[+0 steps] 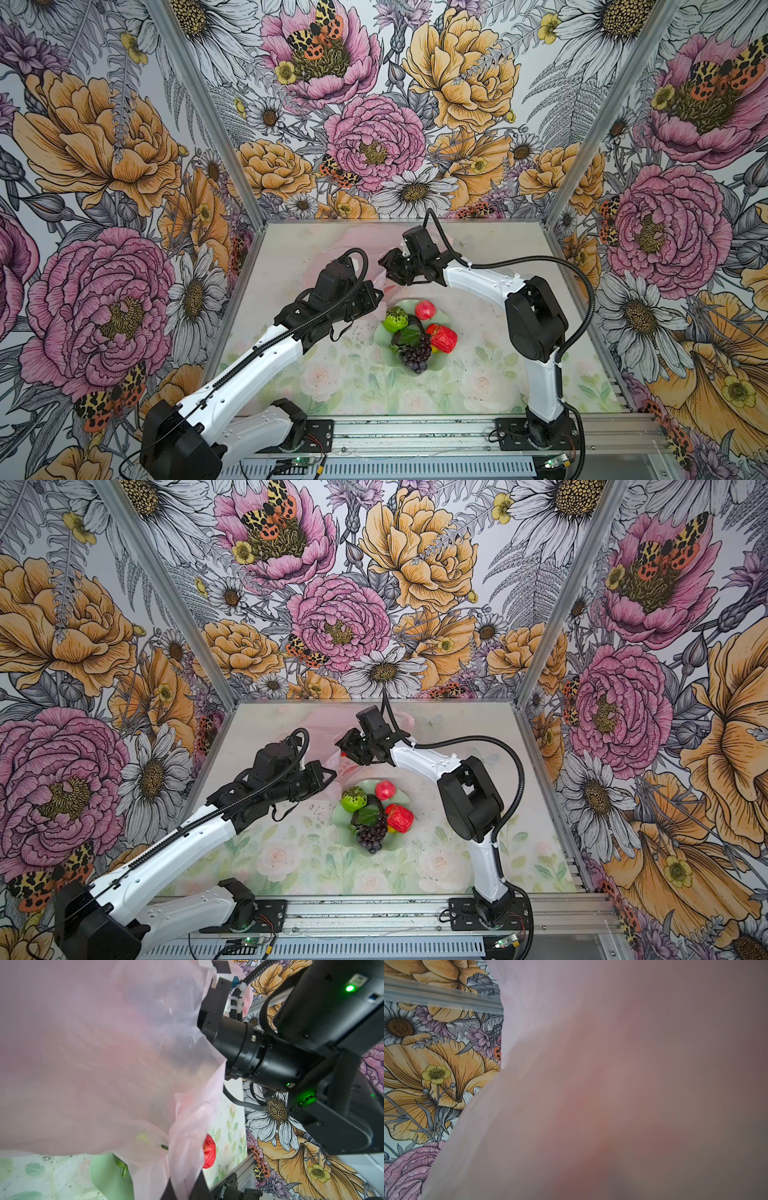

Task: Place the fruits into the plastic bag
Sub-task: 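Lower the mango into the bag mouth held by the left gripper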

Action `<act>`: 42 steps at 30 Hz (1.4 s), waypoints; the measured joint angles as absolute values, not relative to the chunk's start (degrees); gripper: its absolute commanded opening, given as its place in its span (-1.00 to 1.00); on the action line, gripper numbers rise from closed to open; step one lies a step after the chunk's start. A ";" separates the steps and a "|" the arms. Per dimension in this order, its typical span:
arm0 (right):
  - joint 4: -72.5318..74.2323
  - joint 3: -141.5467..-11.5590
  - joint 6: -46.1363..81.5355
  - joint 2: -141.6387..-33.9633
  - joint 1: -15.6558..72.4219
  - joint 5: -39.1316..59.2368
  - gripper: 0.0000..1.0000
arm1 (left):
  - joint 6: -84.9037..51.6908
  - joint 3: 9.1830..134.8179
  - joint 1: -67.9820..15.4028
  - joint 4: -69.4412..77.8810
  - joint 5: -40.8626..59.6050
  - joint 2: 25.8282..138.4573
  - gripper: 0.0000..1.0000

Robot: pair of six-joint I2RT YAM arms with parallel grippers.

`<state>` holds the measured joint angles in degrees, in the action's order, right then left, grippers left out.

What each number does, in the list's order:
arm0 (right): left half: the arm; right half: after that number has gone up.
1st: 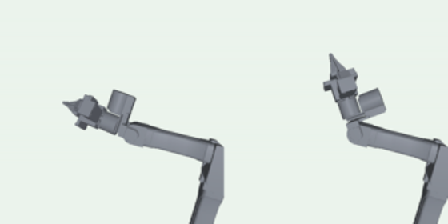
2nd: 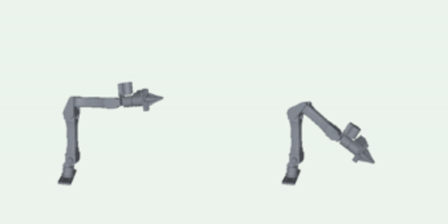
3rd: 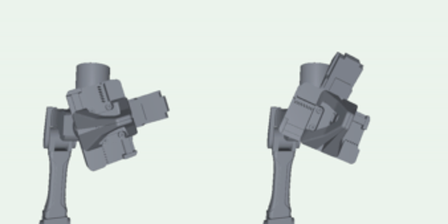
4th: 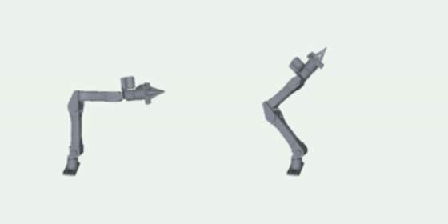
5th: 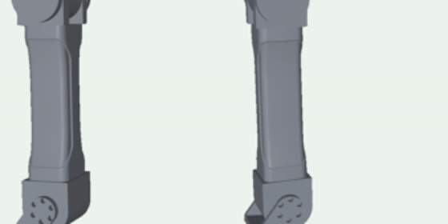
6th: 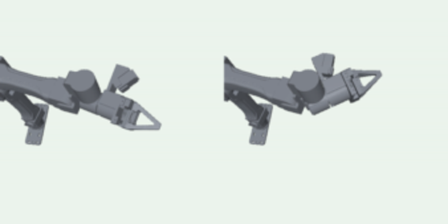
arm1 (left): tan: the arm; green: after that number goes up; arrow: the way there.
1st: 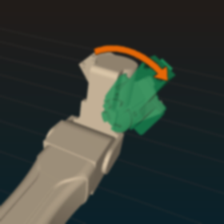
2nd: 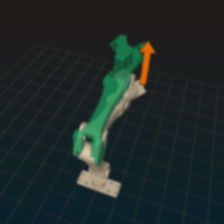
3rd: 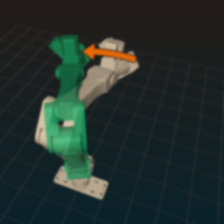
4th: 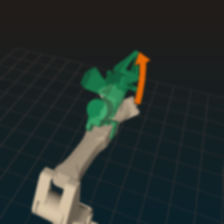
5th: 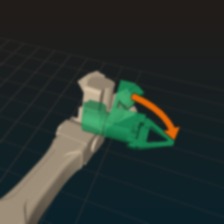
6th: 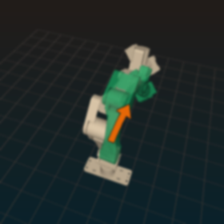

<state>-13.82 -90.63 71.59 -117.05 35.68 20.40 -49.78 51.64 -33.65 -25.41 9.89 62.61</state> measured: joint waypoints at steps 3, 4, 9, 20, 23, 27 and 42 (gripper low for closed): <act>-10.52 -89.12 75.29 -117.95 35.35 18.35 -0.14 | -50.04 51.64 -33.65 -24.99 9.78 63.02 -1.00; -9.67 -88.86 76.18 -118.48 35.22 17.72 -0.13 | -50.15 51.64 -33.65 -24.84 9.72 63.16 -1.00; -7.18 -88.60 78.98 -120.99 34.89 15.38 -0.07 | -50.70 51.64 -33.65 -24.05 9.69 64.07 -1.00; -4.10 -88.62 80.47 -124.57 34.02 14.81 0.16 | -50.89 51.64 -33.65 -23.68 9.72 65.87 -1.00; -2.85 -88.66 80.62 -125.75 33.80 15.35 0.30 | -51.07 51.64 -33.65 -23.64 9.72 66.08 -1.00; 0.03 -88.79 80.53 -126.39 33.67 16.32 0.41 | -51.13 51.64 -33.56 -23.49 9.74 66.17 -1.00; -1.37 -92.95 73.84 -124.92 33.65 19.40 0.40 | -52.12 50.76 -32.16 -21.08 10.13 66.13 -1.00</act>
